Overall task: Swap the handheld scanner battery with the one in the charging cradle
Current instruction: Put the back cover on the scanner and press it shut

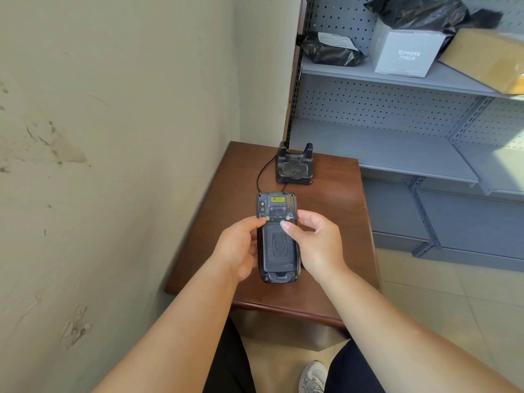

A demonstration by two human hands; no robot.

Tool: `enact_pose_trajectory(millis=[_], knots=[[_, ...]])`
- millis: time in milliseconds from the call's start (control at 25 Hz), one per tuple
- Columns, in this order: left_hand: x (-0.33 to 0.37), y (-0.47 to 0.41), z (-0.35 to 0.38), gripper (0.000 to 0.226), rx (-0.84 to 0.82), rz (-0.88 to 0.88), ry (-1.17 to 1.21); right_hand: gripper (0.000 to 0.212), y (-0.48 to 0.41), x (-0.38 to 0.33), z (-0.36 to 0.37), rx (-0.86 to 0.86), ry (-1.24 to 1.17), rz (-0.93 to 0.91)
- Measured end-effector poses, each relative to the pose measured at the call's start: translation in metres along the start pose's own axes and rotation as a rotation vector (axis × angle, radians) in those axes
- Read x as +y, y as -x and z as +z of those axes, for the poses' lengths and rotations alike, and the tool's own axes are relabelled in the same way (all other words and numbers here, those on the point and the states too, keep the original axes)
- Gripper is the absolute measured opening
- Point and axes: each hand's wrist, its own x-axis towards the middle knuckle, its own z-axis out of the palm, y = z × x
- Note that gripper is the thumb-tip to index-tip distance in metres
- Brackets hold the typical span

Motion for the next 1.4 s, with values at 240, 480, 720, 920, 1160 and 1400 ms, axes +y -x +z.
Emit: enact_pose_trajectory(millis=[240,480,720,920,1160,1400], knots=[[0.001,-0.002,-0.005,0.016,-0.03,0.079,-0.011,0.039,0.007,-0.004,-0.003,-0.09,0.133,-0.117],[0.003,-0.002,-0.006,0.016,0.019,0.171,0.051,0.075,0.019,-0.007,0.002,-0.231,0.403,-0.252],[0.005,0.001,-0.003,0.015,-0.048,0.197,0.027,0.075,0.017,-0.01,0.002,-0.229,0.36,-0.281],[0.001,-0.003,-0.005,0.024,-0.002,0.178,-0.006,0.074,0.012,-0.01,-0.003,-0.319,0.096,-0.15],[-0.006,-0.004,-0.009,0.04,-0.107,0.026,0.018,0.052,0.014,-0.015,-0.003,-0.536,-0.149,-0.124],[-0.004,-0.004,-0.014,0.031,-0.065,0.078,-0.028,0.051,0.011,-0.015,-0.003,-0.592,-0.156,-0.117]])
